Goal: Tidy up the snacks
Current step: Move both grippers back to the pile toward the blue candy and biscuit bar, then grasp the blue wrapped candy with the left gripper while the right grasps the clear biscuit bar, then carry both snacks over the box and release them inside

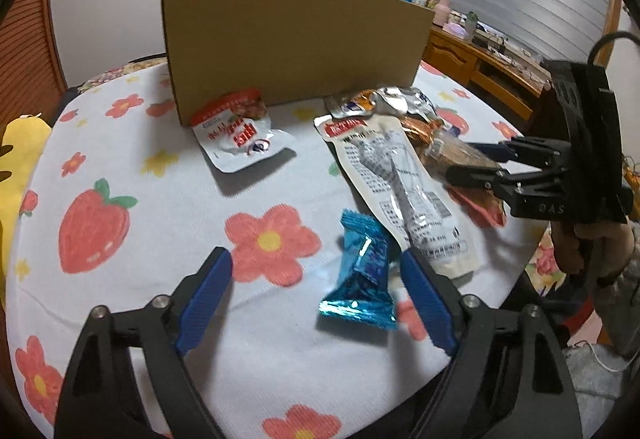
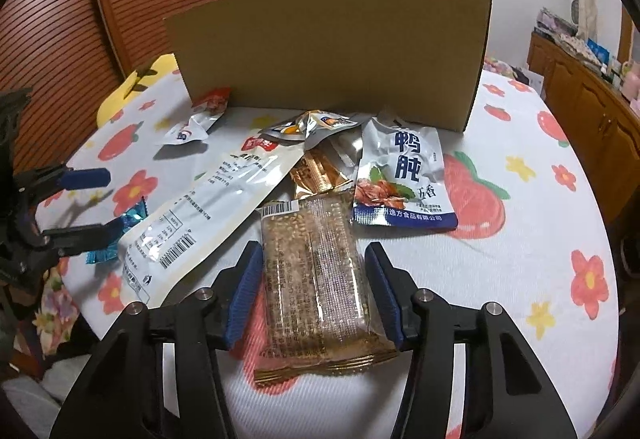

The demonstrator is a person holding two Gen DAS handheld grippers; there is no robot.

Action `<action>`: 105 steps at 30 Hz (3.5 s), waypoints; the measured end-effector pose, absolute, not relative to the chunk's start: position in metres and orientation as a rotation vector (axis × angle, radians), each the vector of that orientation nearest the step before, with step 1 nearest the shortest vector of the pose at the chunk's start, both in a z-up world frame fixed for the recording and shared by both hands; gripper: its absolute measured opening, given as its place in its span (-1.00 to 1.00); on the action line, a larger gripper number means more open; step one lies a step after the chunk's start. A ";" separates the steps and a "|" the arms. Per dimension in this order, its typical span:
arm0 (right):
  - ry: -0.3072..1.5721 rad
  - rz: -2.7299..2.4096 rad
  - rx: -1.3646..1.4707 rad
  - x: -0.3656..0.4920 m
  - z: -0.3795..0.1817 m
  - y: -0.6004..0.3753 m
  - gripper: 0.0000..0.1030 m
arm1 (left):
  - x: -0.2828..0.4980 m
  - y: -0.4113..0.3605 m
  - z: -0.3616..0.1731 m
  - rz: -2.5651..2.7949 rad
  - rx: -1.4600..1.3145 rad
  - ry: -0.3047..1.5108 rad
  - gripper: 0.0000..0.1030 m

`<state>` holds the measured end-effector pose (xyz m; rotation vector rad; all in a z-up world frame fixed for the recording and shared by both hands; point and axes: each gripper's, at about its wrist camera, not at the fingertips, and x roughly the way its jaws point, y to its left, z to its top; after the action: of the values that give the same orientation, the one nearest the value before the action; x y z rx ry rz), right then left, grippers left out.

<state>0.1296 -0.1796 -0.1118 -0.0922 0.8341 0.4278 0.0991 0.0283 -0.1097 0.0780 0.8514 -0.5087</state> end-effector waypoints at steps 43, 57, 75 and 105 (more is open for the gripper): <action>0.844 0.462 -0.132 0.111 -0.111 -0.188 -0.17 | 0.103 0.021 -0.107 -0.539 0.053 0.898 -0.61; 0.773 0.476 -0.098 0.098 -0.084 -0.194 -0.18 | 0.108 0.043 -0.088 -0.478 -0.031 0.817 -0.61; 0.725 0.414 -0.058 0.094 -0.069 -0.227 -0.18 | 0.119 0.036 -0.077 -0.474 -0.042 0.760 -0.61; 0.474 0.465 -0.151 0.232 0.036 -0.202 -0.18 | 0.259 0.023 0.017 -0.451 -0.001 0.532 -0.61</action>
<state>0.2315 -0.2024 0.0362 -0.1509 0.4737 0.4655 0.2594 0.0226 0.0170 -0.0015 0.5318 -0.4509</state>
